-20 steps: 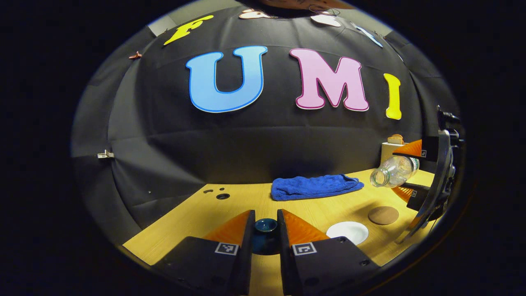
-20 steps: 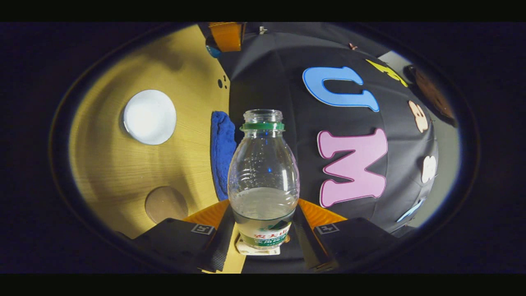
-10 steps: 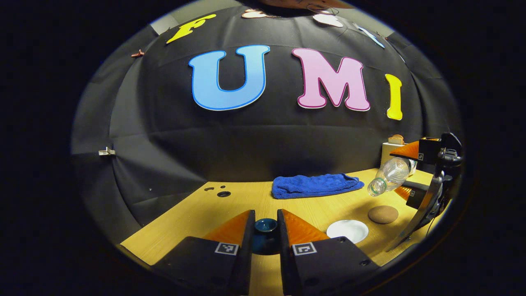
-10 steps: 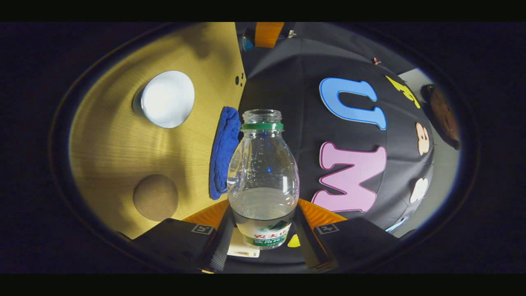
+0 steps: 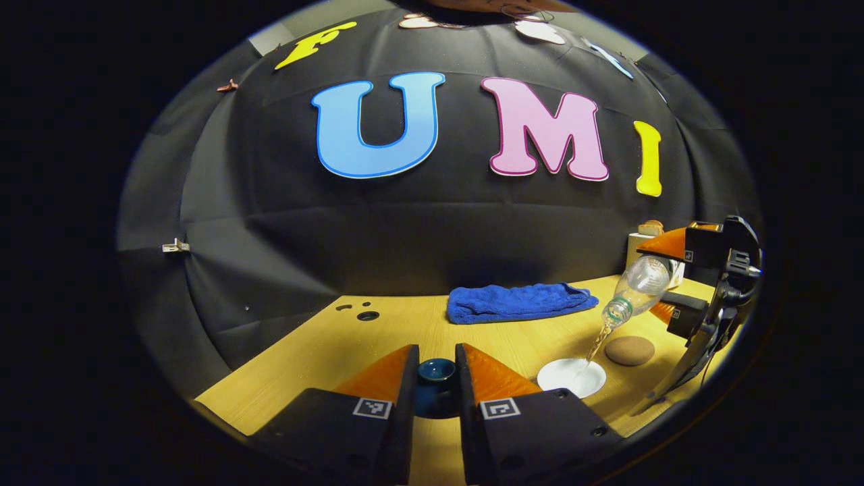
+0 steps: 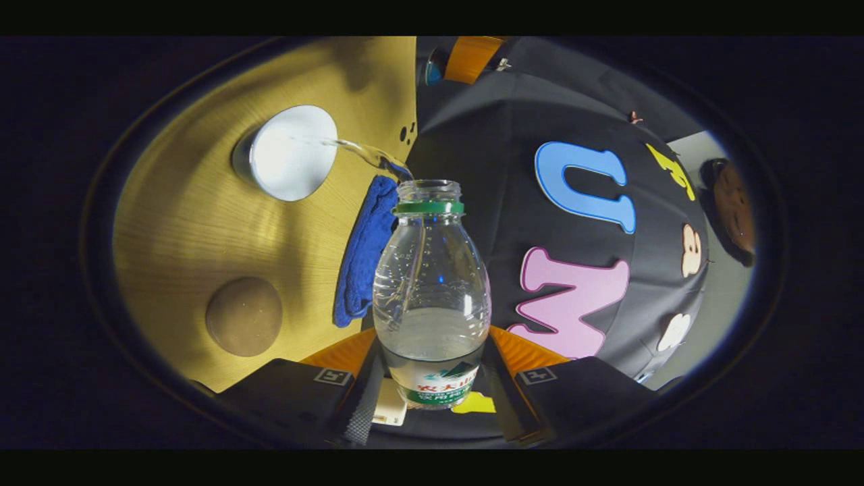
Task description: Open the teacup lid with one hand, grasp the water bottle and pour water into the teacup with the other hand; after pouring, place the water bottle on the coaster and then close the teacup lid.
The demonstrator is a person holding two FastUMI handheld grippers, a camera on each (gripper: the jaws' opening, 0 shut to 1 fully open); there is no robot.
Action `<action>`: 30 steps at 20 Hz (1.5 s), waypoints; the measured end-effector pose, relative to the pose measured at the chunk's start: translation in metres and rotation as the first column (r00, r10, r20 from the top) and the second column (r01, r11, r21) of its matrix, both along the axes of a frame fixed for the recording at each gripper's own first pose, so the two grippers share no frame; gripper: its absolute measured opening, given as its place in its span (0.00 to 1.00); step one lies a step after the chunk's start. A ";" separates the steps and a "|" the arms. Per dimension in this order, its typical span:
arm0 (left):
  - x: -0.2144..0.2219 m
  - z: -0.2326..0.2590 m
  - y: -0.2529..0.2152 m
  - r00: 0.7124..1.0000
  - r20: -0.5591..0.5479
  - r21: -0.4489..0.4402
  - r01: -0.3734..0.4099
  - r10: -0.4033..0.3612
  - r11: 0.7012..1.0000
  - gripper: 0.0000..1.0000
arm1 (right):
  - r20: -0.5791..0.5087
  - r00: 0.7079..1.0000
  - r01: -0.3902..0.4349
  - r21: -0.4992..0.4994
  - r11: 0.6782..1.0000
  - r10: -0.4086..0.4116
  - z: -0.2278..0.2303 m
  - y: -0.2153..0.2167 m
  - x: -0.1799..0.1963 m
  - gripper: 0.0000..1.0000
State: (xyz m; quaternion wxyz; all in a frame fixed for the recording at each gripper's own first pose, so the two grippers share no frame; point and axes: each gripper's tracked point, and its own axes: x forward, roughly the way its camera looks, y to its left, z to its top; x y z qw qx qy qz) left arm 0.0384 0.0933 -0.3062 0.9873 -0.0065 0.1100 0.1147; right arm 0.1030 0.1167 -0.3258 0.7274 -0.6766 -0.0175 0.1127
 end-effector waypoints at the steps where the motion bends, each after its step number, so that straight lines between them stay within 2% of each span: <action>1: 0.000 -0.001 0.000 1.000 0.000 -0.002 0.000 0.000 1.000 0.33 | 0.004 1.000 -0.001 -0.003 1.000 0.001 0.001 0.001 0.001 0.74; 20: 0.003 0.002 -0.012 1.000 0.008 -0.018 0.023 -0.023 1.000 0.33 | 0.088 0.994 -0.064 -0.096 0.993 0.072 0.010 -0.002 0.016 0.73; 21: 0.003 0.002 -0.012 1.000 0.008 -0.019 0.023 -0.023 1.000 0.29 | 0.093 0.992 -0.070 -0.102 0.992 0.080 0.010 -0.001 0.016 0.74; 25: 0.003 -0.001 -0.008 1.000 0.005 -0.021 0.015 -0.015 1.000 0.37 | 0.113 0.986 -0.110 -0.134 0.985 0.125 0.012 0.006 0.019 0.74; 26: 0.002 0.000 -0.007 1.000 0.004 -0.020 0.012 -0.012 1.000 0.33 | 0.120 0.983 -0.119 -0.143 0.983 0.136 0.011 0.006 0.020 0.70; 27: 0.001 -0.002 -0.006 1.000 0.002 -0.022 0.009 -0.009 1.000 0.33 | 0.127 0.981 -0.128 -0.152 0.980 0.148 0.011 0.006 0.020 0.74; 30: -0.001 -0.004 -0.003 1.000 -0.004 -0.021 0.002 -0.002 1.000 0.33 | 0.140 0.976 -0.144 -0.176 0.974 0.169 0.012 0.006 0.021 0.74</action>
